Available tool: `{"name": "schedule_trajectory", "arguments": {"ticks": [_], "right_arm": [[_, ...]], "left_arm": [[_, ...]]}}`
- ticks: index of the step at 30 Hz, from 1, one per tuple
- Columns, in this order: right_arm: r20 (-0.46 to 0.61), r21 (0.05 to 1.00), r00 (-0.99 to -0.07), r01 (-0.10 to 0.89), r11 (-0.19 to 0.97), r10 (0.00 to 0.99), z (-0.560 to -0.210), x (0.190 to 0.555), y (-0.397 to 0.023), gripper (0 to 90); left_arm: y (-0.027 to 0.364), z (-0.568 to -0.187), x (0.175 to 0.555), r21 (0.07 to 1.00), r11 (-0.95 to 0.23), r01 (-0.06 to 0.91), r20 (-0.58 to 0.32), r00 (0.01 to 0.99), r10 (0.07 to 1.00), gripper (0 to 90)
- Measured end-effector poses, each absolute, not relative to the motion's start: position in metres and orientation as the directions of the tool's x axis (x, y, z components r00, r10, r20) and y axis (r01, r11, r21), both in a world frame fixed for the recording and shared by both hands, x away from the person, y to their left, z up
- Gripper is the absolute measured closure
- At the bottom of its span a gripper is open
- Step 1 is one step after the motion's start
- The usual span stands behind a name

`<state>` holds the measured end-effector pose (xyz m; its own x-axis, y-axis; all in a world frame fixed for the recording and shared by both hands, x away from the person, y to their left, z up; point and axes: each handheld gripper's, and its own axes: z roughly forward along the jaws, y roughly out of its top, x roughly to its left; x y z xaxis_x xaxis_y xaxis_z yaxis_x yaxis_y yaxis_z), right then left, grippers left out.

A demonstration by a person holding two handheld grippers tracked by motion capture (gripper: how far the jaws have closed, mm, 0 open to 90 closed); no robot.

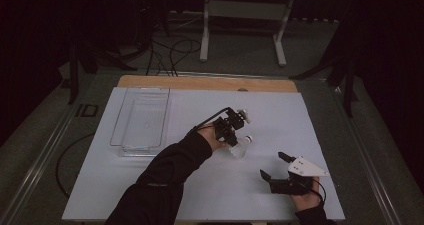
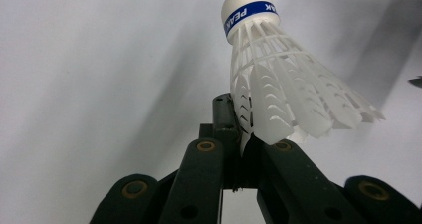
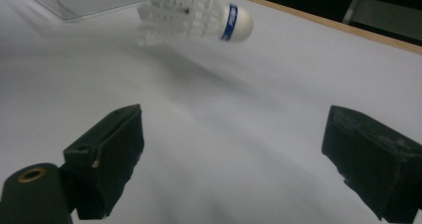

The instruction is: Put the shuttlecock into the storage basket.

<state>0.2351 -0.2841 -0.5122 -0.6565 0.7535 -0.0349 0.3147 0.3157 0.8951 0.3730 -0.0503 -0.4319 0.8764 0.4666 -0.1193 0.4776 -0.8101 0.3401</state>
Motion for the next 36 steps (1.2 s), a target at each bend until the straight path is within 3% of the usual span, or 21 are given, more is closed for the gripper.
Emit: {"name": "schedule_trajectory", "arguments": {"ticks": [36], "right_arm": [[-0.039, 0.894, -0.655, 0.315, 0.319, 0.755, -0.512, 0.235, -0.283, 9.5]], "left_arm": [[0.004, -0.383, 0.373, 0.417, -0.756, 0.504, -0.09, 0.851, 0.517, 90.0]]}}
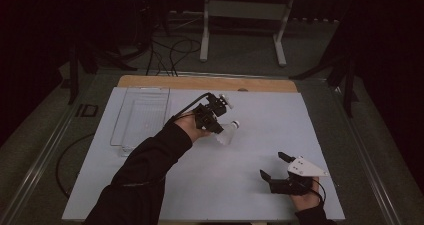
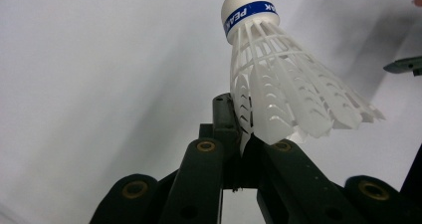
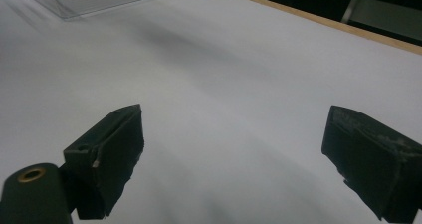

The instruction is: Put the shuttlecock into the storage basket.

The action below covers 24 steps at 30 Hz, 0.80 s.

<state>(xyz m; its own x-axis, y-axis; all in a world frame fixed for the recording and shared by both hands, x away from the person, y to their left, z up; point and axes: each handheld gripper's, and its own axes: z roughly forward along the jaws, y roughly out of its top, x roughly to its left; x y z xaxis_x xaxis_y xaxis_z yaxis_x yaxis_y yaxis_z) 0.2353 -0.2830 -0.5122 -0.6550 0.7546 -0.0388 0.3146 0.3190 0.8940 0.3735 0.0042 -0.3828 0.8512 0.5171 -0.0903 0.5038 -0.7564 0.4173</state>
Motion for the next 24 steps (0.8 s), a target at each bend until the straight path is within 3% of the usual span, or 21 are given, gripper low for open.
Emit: {"name": "schedule_trajectory", "arguments": {"ticks": [24], "right_arm": [[-0.037, 0.895, -0.656, 0.314, 0.317, 0.754, -0.511, 0.234, -0.281, 9.5]], "left_arm": [[0.073, -0.357, 0.377, 0.456, -0.681, 0.573, -0.068, 0.786, 0.615, 90.0]]}}
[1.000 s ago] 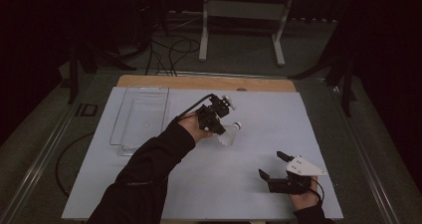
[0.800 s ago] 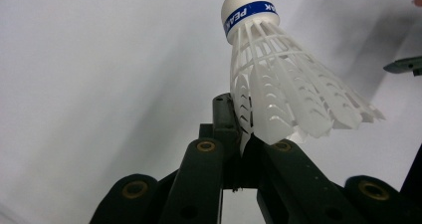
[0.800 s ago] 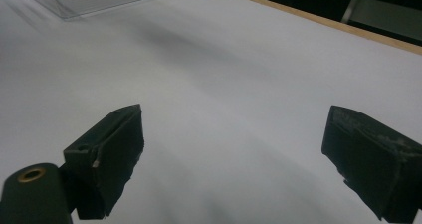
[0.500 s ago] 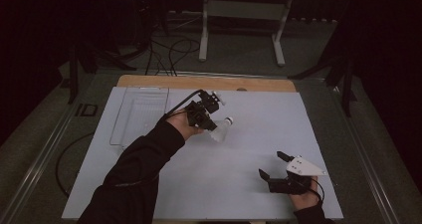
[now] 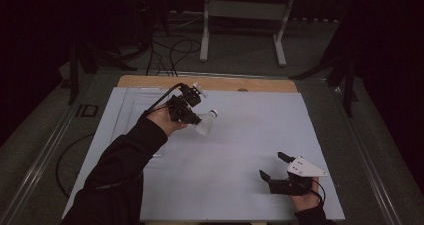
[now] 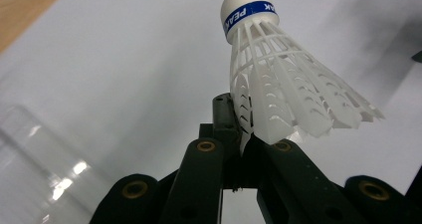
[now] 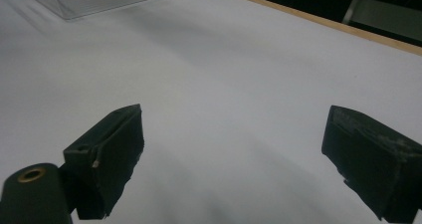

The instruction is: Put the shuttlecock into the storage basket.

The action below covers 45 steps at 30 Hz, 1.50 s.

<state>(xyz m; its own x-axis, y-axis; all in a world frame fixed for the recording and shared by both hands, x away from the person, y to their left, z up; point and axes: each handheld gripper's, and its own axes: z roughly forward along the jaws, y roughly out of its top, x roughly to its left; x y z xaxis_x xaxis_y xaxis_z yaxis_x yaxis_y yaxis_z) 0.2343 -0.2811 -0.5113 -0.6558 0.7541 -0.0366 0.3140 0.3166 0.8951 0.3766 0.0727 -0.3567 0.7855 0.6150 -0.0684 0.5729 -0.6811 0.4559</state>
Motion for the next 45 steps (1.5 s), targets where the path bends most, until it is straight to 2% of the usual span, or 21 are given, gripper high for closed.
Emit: {"name": "schedule_trajectory", "arguments": {"ticks": [25, 45], "right_arm": [[-0.039, 0.894, -0.664, 0.311, 0.323, 0.747, -0.511, 0.233, -0.278, 9.5], [-0.042, 0.892, -0.666, 0.311, 0.328, 0.745, -0.511, 0.233, -0.278, 9.5]], "left_arm": [[0.169, -0.344, 0.377, 0.494, -0.554, 0.671, -0.015, 0.643, 0.766, 90.0], [0.202, -0.361, 0.384, 0.492, -0.475, 0.73, -0.033, 0.561, 0.827, 90.0]]}}
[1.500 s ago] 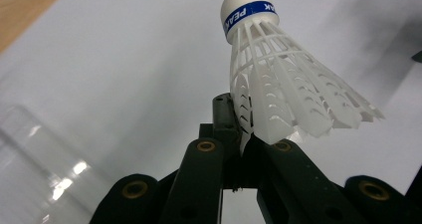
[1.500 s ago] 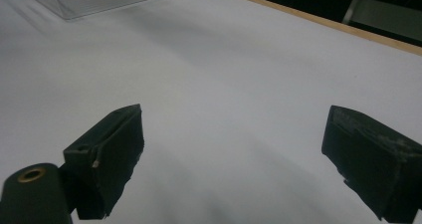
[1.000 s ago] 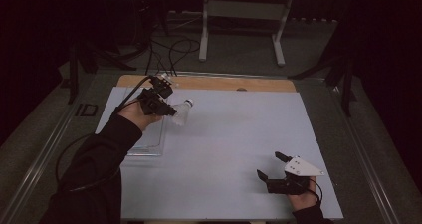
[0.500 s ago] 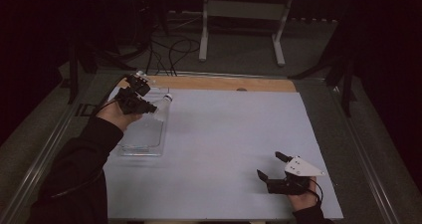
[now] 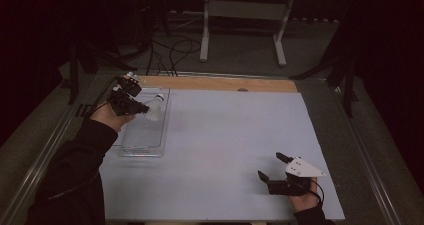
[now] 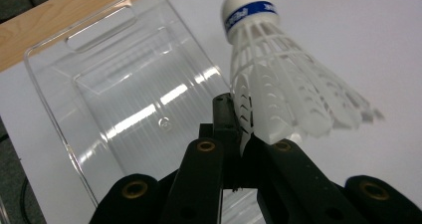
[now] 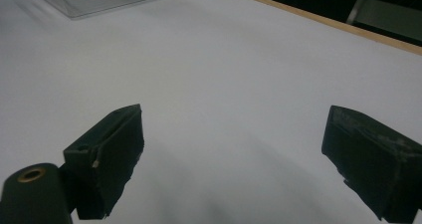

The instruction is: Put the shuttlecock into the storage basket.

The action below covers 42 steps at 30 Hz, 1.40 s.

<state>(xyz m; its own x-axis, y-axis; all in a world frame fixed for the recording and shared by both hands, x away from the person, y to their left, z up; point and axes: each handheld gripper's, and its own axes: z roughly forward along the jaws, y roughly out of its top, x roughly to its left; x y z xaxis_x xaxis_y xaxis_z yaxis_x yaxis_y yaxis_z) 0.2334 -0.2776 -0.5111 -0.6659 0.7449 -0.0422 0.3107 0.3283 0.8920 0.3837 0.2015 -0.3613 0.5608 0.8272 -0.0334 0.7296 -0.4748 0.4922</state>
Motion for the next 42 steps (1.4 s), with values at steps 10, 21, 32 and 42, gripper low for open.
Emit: {"name": "schedule_trajectory", "arguments": {"ticks": [10, 21, 32, 42], "right_arm": [[-0.042, 0.89, -0.666, 0.313, 0.331, 0.744, -0.511, 0.233, -0.278, 9.5], [-0.04, 0.892, -0.666, 0.313, 0.327, 0.745, -0.511, 0.233, -0.278, 9.5], [-0.04, 0.89, -0.668, 0.314, 0.33, 0.743, -0.512, 0.234, -0.279, 9.5], [-0.038, 0.891, -0.668, 0.315, 0.328, 0.743, -0.512, 0.234, -0.279, 9.5]], "left_arm": [[0.207, -0.388, 0.393, 0.496, -0.425, 0.757, -0.061, 0.519, 0.853, 90.0], [0.208, -0.415, 0.402, 0.47, -0.404, 0.785, -0.08, 0.494, 0.866, 90.0], [0.207, -0.432, 0.407, 0.452, -0.404, 0.796, -0.073, 0.484, 0.872, 90.0], [0.206, -0.443, 0.41, 0.419, -0.429, 0.8, -0.048, 0.492, 0.869, 90.0]]}}
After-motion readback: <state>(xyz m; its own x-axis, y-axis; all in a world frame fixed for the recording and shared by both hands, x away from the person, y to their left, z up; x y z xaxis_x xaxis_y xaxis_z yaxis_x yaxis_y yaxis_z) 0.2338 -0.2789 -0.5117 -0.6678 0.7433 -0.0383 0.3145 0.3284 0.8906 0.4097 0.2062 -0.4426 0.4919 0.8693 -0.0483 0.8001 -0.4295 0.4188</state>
